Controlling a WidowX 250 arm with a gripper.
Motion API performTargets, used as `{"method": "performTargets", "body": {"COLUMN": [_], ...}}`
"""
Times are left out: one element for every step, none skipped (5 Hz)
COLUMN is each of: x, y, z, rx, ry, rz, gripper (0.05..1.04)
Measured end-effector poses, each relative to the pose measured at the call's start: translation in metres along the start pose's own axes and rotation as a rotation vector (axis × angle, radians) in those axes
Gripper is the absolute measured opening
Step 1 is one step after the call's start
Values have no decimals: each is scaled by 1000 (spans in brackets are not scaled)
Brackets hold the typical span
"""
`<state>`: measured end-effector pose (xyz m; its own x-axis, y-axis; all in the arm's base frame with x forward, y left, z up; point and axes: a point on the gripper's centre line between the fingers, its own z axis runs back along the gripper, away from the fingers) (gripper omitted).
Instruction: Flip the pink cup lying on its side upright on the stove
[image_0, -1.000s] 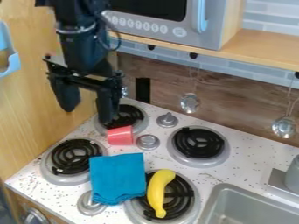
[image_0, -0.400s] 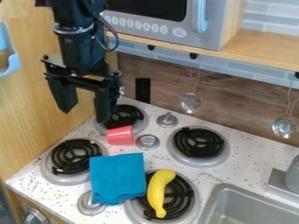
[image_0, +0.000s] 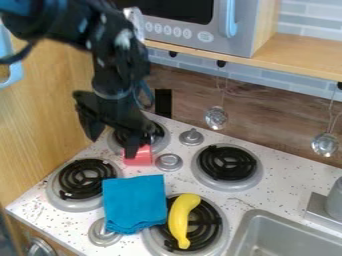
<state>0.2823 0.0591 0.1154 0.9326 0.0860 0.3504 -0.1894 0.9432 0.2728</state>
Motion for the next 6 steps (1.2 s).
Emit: {"method": "performTargets", "body": {"x": [11, 22, 43, 67, 81, 97], "y": [-7, -8, -8, -12, -15, -20], "z": [-25, -44, -76, -98, -114, -128], "rx": [98, 142, 241, 298, 336, 349], "ry": [-43, -47, 6, 43, 80, 101], "rz": [-48, -39, -9, 12, 23, 35], "gripper": [1001, 1001, 1001, 1001, 1001, 1001]}}
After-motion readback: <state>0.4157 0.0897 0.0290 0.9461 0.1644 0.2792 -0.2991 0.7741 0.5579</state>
